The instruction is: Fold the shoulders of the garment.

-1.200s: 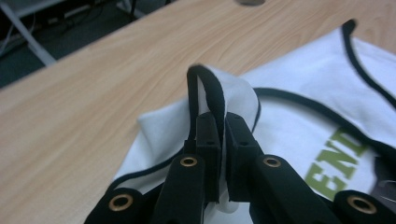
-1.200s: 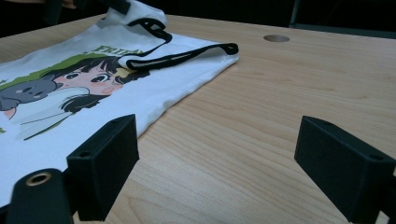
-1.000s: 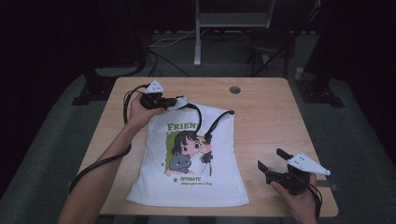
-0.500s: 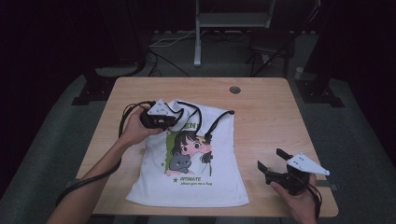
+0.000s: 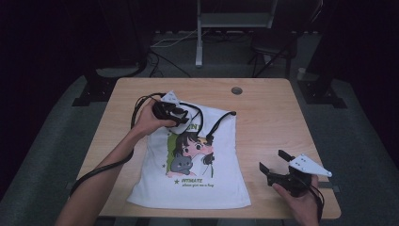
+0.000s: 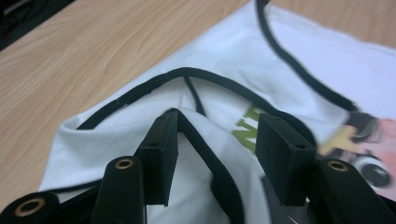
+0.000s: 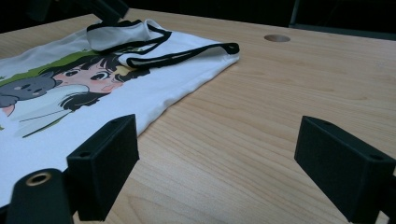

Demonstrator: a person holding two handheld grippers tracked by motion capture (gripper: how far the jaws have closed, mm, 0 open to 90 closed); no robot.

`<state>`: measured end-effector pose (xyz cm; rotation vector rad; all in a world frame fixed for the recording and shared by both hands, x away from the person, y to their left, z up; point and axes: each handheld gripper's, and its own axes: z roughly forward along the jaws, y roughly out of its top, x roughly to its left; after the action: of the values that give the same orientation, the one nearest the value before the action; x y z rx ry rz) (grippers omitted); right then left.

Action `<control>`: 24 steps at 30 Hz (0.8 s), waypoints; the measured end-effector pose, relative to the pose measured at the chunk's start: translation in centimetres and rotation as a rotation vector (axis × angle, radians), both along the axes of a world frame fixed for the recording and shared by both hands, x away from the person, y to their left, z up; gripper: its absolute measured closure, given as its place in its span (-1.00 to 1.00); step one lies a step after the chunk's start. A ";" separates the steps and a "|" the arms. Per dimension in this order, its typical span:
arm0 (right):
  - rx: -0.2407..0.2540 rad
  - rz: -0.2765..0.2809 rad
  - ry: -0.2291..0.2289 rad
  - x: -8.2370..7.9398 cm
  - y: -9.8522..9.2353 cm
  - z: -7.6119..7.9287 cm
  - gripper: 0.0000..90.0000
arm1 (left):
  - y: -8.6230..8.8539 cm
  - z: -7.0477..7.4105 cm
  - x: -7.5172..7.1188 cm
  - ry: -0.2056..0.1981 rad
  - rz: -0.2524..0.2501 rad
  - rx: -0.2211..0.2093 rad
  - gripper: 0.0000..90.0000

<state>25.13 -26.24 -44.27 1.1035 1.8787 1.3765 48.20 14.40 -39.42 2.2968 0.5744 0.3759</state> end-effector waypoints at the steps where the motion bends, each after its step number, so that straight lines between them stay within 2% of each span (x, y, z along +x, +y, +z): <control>1: 0.000 0.001 0.000 0.0 0.0 0.0 -0.71 | -0.1 -0.1 0.4 0.001 0.011 0.009 0.08; 3: 0.000 0.002 0.000 0.0 0.0 0.0 -0.71 | -0.2 -0.4 1.1 0.008 0.023 0.023 0.07; 6: 0.002 0.004 0.000 0.0 0.0 0.0 -0.71 | 0.0 -0.8 1.9 0.036 0.042 0.023 0.03; 9: 0.006 0.003 0.006 0.0 0.0 0.0 -0.71 | 0.1 -1.2 2.6 0.072 0.027 0.026 -0.01; 11: 0.002 0.003 0.007 0.1 0.0 0.0 -0.71 | 0.1 -1.6 2.8 0.082 0.010 0.025 0.02; 13: -0.002 0.003 0.004 0.0 0.0 0.0 -0.71 | 0.1 -2.0 3.0 0.116 -0.022 0.024 0.19; 15: -0.003 0.002 0.002 0.0 0.0 0.0 -0.71 | 0.1 -2.6 3.1 0.122 -0.075 0.057 0.57; 17: 0.000 0.000 0.003 0.0 0.0 0.0 -0.71 | 0.3 -2.7 3.2 0.100 -0.079 0.042 0.82; 19: 0.003 -0.001 0.001 0.0 0.0 0.0 -0.71 | 0.4 -2.3 3.3 0.081 -0.069 0.012 0.89; 21: 0.004 -0.001 0.000 0.0 0.0 0.0 -0.71 | 0.6 -1.6 3.3 0.059 -0.049 -0.039 0.90; 24: 0.002 -0.001 0.002 0.0 0.0 0.0 -0.71 | 1.4 0.1 3.5 0.027 -0.006 -0.154 0.90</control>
<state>25.15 -26.25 -44.27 1.1067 1.8788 1.3774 51.73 15.77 -39.32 2.1583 0.5890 0.2876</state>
